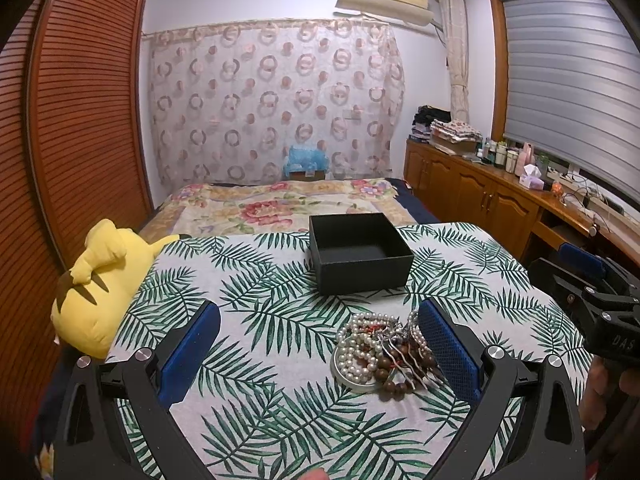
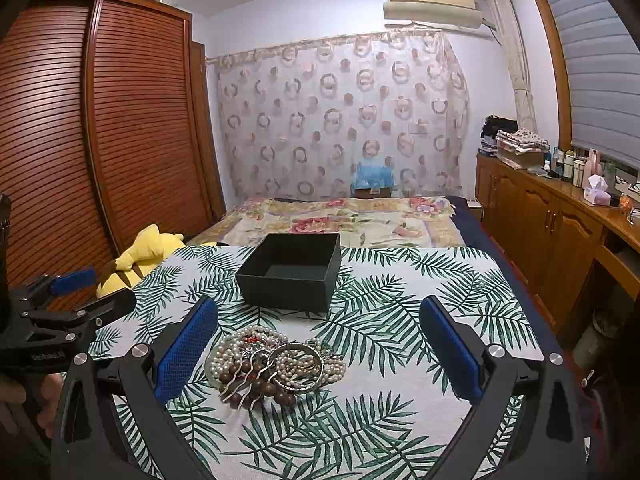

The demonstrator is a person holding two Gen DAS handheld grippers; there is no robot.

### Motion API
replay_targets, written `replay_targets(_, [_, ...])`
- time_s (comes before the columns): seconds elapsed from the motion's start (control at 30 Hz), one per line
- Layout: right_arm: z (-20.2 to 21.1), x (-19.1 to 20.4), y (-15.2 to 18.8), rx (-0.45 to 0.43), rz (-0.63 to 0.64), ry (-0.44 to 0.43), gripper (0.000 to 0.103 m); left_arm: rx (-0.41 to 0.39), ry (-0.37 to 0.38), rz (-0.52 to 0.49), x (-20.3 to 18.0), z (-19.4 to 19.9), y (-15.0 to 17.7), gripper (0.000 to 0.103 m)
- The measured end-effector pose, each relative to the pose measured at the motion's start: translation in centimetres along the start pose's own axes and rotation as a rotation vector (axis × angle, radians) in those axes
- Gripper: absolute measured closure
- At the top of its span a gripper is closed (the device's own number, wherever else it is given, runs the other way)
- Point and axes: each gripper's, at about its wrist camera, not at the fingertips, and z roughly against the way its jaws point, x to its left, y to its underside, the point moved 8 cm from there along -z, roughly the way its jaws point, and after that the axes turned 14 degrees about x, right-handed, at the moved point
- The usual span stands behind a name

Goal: Organize jewelry

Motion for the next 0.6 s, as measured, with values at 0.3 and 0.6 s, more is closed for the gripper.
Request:
replay_targets(0.3, [0.00,0.00,0.01,-0.001,0.000,-0.001,0.002,0.000,0.000,-0.001,-0.04,-0.05,0.02,0.007])
replay_targets(0.6, [0.00,0.02,0.01,-0.003,0.001,0.000,0.002,0.001,0.000,-0.001,-0.07,-0.08,0.12,0.007])
